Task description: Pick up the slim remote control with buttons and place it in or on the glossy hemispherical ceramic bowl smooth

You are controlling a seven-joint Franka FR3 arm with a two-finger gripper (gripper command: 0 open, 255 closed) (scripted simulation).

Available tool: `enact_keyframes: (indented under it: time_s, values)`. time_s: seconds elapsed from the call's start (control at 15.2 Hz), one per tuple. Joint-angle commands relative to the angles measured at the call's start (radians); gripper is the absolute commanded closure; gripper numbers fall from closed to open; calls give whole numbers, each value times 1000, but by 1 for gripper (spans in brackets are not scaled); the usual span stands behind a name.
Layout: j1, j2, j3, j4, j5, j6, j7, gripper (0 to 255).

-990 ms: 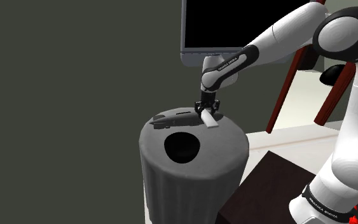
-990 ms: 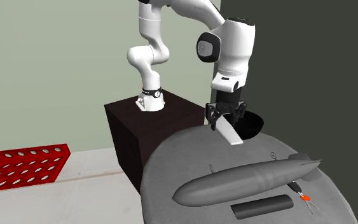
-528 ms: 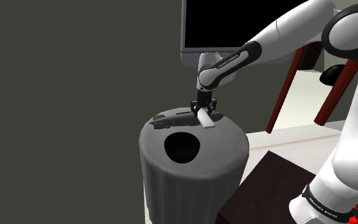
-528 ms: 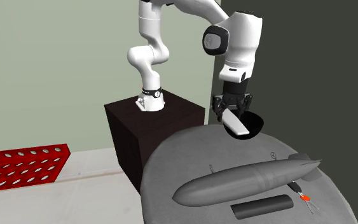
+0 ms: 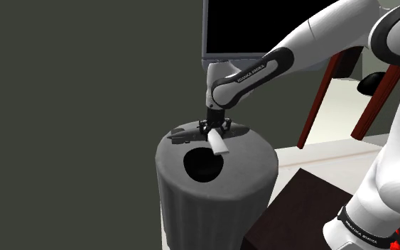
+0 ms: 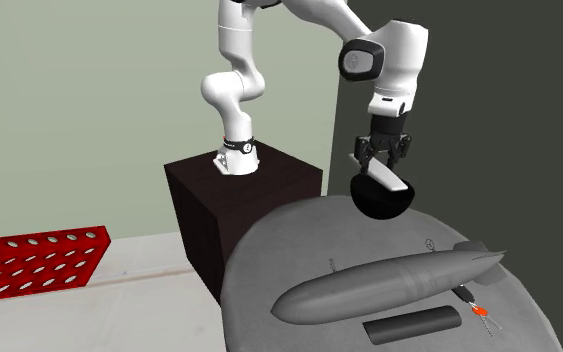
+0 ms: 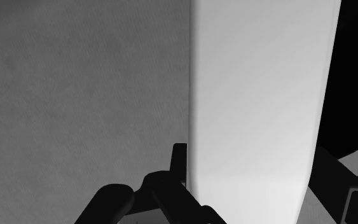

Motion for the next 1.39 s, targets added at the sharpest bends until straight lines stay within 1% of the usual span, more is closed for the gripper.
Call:
enact_keyframes:
  time_s: [0.0,0.2,1.06,1.32]
  values:
    - [30,10,19,12,-5,-2,53,255]
    - [78,24,49,33,-14,-9,136,255]
    - [85,138,39,-7,-40,142,153,255]
    - [86,145,39,-8,-41,150,154,255]
